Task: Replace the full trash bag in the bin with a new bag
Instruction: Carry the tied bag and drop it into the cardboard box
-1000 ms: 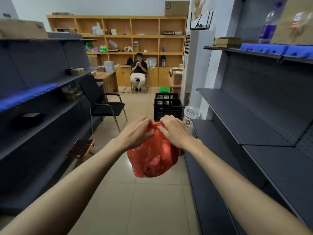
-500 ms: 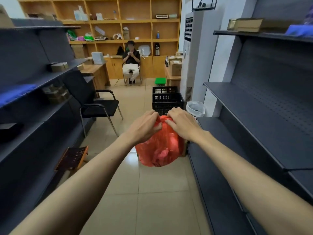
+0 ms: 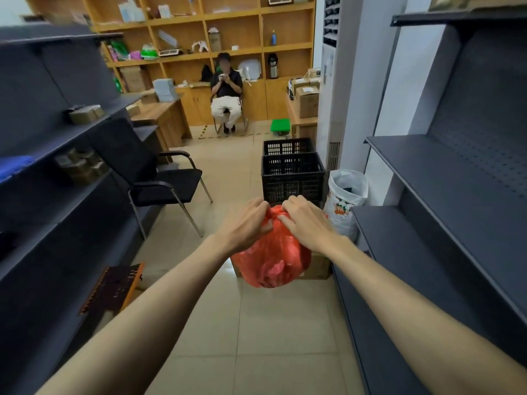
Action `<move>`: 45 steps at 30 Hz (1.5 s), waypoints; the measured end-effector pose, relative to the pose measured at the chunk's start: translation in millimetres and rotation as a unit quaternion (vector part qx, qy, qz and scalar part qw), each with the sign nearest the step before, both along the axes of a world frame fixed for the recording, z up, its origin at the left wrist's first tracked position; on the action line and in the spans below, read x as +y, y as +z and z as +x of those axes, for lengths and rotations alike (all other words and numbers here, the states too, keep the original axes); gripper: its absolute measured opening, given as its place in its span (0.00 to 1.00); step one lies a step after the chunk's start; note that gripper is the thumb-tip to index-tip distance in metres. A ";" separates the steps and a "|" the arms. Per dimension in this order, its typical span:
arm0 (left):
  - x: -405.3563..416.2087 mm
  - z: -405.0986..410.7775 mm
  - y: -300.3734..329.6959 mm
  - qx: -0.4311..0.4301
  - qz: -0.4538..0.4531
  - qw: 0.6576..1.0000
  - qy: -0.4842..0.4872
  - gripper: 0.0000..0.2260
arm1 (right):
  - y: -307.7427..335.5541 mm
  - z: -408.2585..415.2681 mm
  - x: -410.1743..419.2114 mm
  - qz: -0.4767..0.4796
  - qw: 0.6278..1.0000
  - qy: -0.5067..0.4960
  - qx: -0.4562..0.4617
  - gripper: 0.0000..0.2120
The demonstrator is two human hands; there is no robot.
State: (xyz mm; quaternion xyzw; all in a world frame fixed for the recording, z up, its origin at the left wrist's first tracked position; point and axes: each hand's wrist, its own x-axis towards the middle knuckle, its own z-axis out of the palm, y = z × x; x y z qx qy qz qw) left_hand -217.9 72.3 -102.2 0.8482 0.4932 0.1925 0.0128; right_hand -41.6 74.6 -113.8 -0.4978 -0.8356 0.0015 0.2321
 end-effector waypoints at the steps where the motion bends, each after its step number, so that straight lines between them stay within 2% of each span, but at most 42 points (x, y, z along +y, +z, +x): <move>1: 17.7 2.4 -3.3 -0.004 0.000 1.000 0.004 0.09 | -3.6 1.5 18.2 -0.003 1.000 0.002 0.007 0.09; 10: 177.6 1.0 -36.8 -0.034 -0.033 0.999 0.013 0.06 | -34.3 -4.3 180.3 -0.023 1.000 0.005 0.019 0.08; 14: 253.2 -9.8 -61.3 -0.017 -0.050 0.999 0.007 0.08 | -55.9 -13.5 250.9 -0.036 0.999 -0.005 0.008 0.08; 22: 382.5 -33.2 -100.8 -0.004 -0.068 0.997 -0.022 0.08 | -92.1 -40.2 367.4 -0.087 0.994 -0.056 0.022 0.09; 30: 497.1 -32.1 -147.9 0.013 -0.123 0.991 -0.047 0.08 | -146.8 -46.7 465.7 -0.117 0.987 -0.108 0.036 0.07; 36: 569.4 -20.7 -208.9 0.027 -0.162 0.986 -0.018 0.08 | -208.3 -38.9 537.2 -0.145 0.982 -0.116 0.025 0.08; 41: 615.3 -11.6 -283.7 0.049 -0.181 0.982 0.012 0.08 | -275.9 -33.3 591.6 -0.204 0.971 -0.108 -0.057 0.13; 45: 649.2 -5.6 -356.3 0.069 -0.201 0.977 0.018 0.08 | -341.8 -32.0 626.3 -0.235 0.963 -0.109 -0.070 0.09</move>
